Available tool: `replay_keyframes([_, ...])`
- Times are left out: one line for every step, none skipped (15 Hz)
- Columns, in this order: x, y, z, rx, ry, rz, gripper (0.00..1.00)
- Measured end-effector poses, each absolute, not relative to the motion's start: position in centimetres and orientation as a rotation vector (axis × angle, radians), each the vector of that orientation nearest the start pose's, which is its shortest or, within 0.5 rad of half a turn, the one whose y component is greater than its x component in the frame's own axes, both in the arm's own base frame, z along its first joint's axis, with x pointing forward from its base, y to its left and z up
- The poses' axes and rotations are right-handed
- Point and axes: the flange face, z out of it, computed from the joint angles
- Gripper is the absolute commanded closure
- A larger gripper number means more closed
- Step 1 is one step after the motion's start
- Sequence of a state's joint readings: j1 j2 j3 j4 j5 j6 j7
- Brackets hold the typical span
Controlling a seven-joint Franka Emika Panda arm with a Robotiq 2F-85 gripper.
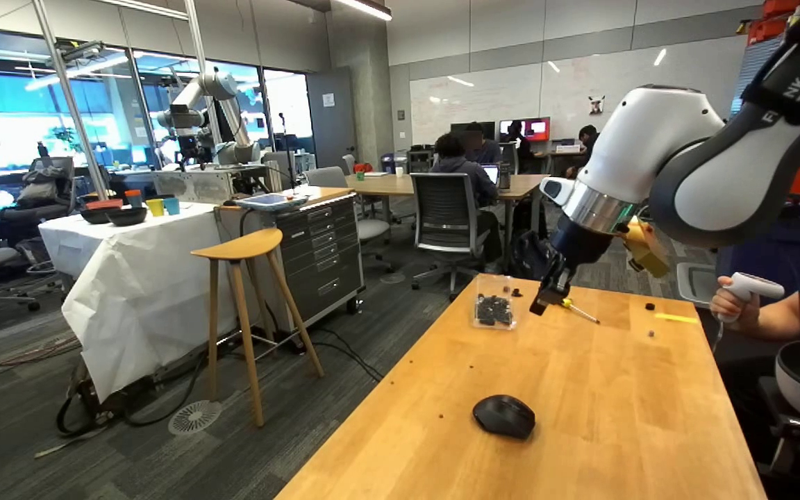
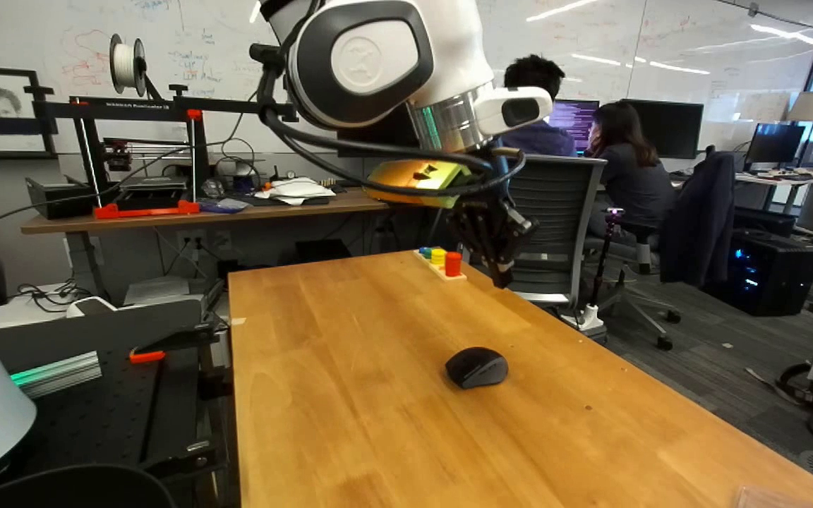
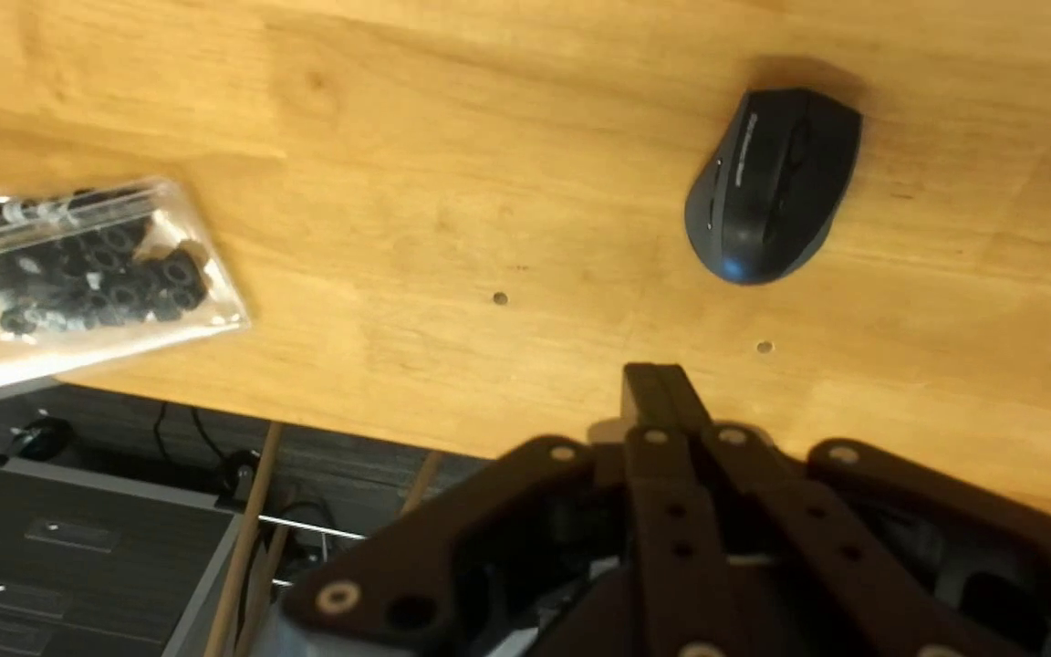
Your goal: Click the left button on the mouse
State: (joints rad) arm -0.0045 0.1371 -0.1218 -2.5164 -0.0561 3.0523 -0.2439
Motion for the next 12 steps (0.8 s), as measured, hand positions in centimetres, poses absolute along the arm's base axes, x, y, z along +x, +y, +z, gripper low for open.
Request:
replay_keyframes([49.6, -6.0, 26.1, -3.178, -0.274, -0.596, 1.00])
replay_keyframes([49.5, -5.9, 25.2, -3.182, -0.269, -0.574, 1.00])
replay_keyframes([49.4, -5.8, 24.5, -3.183, -0.267, -0.558, 1.00])
replay_keyframes([49.4, -5.6, 23.7, -3.182, -0.267, -0.544, 1.00])
replay_keyframes([49.3, -5.1, 23.0, -3.179, -0.271, -0.537, 1.00])
replay_keyframes([49.3, -4.7, 22.2, -3.175, -0.277, -0.530, 1.00])
replay_keyframes([49.3, -4.2, 21.6, -3.171, -0.281, -0.524, 1.00])
replay_keyframes([49.2, -3.7, 20.9, -3.166, -0.287, -0.520, 1.00])
replay_keyframes([49.2, -3.3, 20.2, -3.162, -0.293, -0.516, 1.00])
replay_keyframes([49.2, -2.9, 19.5, -3.157, -0.302, -0.518, 1.00])
replay_keyframes([49.2, -2.5, 18.9, -3.154, -0.307, -0.521, 1.00])
replay_keyframes([49.2, -2.3, 18.3, -3.151, -0.311, -0.523, 1.00])
